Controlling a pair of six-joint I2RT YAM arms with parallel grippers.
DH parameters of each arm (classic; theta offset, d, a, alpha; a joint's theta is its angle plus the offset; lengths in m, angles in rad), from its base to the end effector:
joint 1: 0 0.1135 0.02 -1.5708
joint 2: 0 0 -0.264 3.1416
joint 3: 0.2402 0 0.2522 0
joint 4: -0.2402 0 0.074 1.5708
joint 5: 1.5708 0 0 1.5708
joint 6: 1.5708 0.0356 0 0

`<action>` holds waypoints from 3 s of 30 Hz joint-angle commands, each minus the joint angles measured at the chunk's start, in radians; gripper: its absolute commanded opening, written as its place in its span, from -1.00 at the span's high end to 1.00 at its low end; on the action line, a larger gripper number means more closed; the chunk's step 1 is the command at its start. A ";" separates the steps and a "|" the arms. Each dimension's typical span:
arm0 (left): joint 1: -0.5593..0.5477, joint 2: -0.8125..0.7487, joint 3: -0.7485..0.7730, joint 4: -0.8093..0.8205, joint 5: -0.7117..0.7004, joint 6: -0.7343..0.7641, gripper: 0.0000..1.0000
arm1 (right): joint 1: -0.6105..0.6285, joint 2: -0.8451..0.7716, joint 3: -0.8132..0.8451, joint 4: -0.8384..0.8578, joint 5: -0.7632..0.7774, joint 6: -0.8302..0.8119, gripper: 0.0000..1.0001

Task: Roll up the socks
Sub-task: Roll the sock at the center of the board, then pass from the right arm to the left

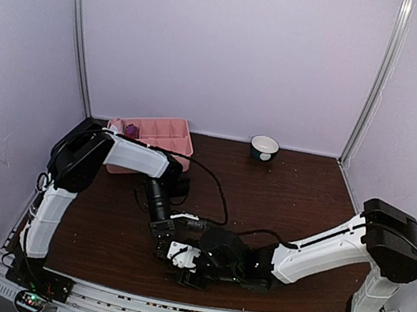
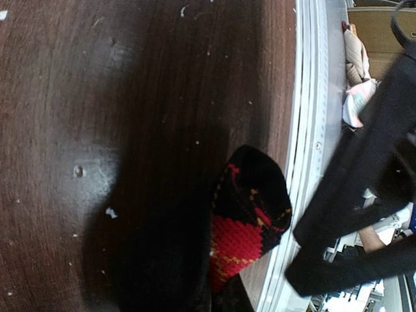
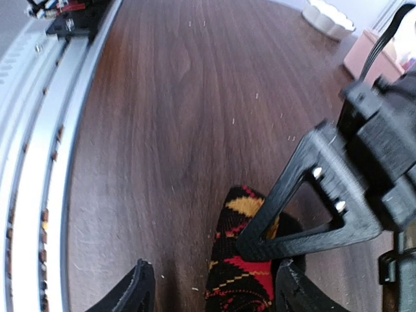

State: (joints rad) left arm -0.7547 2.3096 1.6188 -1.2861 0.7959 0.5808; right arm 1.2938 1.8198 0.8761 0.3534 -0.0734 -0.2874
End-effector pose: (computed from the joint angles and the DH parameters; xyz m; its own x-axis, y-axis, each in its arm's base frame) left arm 0.2636 -0.2828 0.1080 -0.4093 0.9119 -0.0299 0.5960 0.2424 -0.7655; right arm 0.0982 0.3550 0.1453 0.1307 -0.5741 -0.8083 -0.9791 0.0536 -0.1963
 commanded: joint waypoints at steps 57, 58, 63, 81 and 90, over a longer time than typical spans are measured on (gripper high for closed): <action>0.362 -0.554 -0.229 0.519 -0.394 -0.081 -0.86 | -0.283 0.274 0.151 -0.403 -0.509 0.521 1.00; 0.336 -0.596 -0.274 0.564 -0.408 -0.059 -0.95 | -0.286 0.275 0.149 -0.391 -0.528 0.540 1.00; 0.166 -0.722 -0.449 0.586 -0.409 0.123 -0.96 | -0.308 0.279 0.159 -0.370 -0.588 0.629 1.00; -0.161 -0.614 -0.609 0.889 -0.551 0.148 -0.88 | -0.402 0.329 0.041 0.036 -0.783 1.037 1.00; -0.246 -0.500 -0.586 0.904 -0.746 0.241 -0.23 | -0.413 0.335 0.018 0.202 -0.818 1.165 1.00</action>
State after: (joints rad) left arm -0.9760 1.7748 1.0195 -0.4328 0.1619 0.7708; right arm 0.8894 2.0998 0.9401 0.5461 -0.8978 0.7818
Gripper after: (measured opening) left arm 0.667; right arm 0.100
